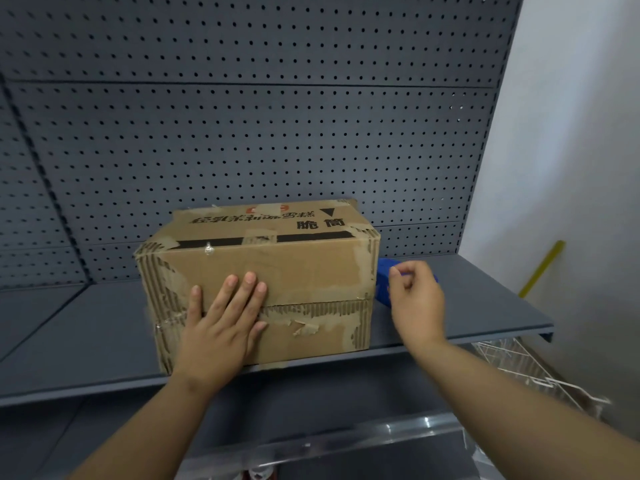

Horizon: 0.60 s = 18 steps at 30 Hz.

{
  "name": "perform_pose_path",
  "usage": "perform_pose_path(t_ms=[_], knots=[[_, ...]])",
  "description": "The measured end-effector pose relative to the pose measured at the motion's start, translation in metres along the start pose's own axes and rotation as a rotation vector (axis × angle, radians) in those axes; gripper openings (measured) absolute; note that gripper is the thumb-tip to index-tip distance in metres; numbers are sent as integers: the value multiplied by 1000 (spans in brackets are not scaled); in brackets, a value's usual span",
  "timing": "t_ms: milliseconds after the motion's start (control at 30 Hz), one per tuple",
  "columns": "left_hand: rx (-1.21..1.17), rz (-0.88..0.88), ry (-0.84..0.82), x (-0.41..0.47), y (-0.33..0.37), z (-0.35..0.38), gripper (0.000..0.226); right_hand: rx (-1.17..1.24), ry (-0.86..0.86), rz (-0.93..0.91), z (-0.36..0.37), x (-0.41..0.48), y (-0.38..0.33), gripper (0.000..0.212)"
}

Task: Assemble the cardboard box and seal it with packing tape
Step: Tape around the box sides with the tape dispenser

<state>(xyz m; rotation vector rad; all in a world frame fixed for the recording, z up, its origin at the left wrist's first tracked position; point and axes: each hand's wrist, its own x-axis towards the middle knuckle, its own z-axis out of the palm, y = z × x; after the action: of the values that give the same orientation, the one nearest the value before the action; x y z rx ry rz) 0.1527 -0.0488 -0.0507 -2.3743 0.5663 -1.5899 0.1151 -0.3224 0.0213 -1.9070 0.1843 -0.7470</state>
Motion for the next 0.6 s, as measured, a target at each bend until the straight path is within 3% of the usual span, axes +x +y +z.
perform_pose_path(t_ms=[67,167,367,600], knots=[[-8,-3,-9,0,0,-2,56,96,15,88,0,-15,-2,16],[-22,-14,-34,1,1,-6,56,53,-19,160,1,-27,-1,23],[-107,-40,-159,-1,2,-16,56,-24,-114,134,11,-37,-14,26],[-190,-49,-272,0,-9,-30,56,87,39,258,28,-41,-14,29]])
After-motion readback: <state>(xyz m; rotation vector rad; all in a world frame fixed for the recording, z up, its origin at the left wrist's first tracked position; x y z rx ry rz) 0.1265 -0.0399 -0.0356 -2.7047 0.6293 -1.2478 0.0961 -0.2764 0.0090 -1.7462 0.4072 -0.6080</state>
